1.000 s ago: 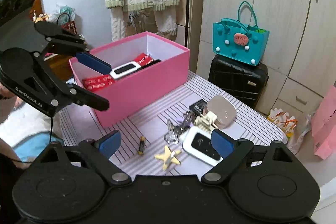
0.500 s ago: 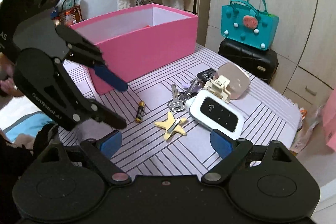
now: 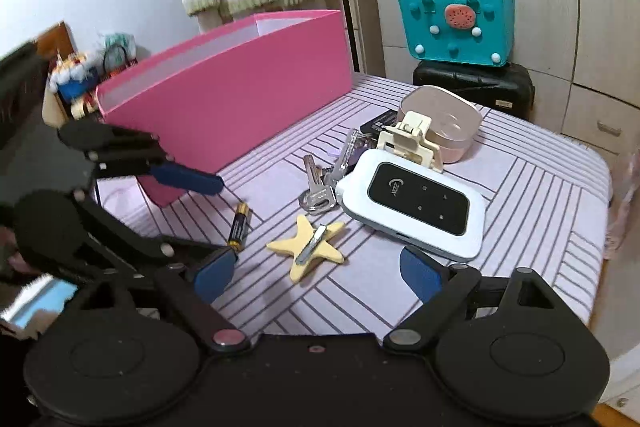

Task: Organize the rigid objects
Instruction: 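Move both grippers back over the table toward the battery and star keychain, then grasp the AA battery with the left gripper while the right gripper grasps the yellow star keychain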

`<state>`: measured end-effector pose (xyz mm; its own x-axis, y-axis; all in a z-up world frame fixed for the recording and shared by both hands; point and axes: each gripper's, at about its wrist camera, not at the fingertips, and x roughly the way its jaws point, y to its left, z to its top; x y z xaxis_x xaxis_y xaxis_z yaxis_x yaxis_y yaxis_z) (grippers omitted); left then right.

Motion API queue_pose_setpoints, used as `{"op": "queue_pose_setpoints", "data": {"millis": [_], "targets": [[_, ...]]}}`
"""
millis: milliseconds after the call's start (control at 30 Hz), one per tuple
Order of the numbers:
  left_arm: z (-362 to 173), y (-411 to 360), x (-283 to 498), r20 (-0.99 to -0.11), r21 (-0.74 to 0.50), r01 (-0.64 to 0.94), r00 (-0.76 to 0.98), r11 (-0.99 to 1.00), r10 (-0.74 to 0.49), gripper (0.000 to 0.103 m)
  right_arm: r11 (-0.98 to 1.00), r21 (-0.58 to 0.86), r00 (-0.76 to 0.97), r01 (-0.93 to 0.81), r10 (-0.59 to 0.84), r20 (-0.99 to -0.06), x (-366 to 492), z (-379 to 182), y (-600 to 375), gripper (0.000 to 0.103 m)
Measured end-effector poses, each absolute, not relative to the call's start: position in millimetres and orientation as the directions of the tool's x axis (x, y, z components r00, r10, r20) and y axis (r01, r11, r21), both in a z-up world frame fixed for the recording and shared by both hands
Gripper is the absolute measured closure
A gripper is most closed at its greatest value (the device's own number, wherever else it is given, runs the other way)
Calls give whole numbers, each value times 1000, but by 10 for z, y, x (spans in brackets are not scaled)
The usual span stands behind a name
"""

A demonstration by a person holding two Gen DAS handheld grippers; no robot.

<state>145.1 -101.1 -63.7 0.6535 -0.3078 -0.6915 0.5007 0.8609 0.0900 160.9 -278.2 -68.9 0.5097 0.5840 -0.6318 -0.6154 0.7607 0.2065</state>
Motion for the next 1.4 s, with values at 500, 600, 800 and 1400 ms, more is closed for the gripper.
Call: {"op": "queue_pose_setpoints", "data": {"millis": [500, 600, 800, 1400], "targets": [[-804, -937, 1542, -665, 16, 459, 668, 888, -333, 60, 748, 360, 429, -558, 631, -646, 1864, -822, -2652, 19], [-797, -958, 1518, -662, 12, 458, 670, 889, -336, 78, 771, 348, 450, -534, 608, -654, 1885, -811, -2600, 22], [-786, -973, 1512, -666, 5, 408, 682, 913, -301, 81, 806, 282, 500, -520, 555, -665, 1834, -808, -2474, 38], [-752, -998, 1480, -698, 9, 398, 659, 917, -279, 94, 836, 108, 580, -538, 460, -672, 1565, -786, -2481, 51]]}}
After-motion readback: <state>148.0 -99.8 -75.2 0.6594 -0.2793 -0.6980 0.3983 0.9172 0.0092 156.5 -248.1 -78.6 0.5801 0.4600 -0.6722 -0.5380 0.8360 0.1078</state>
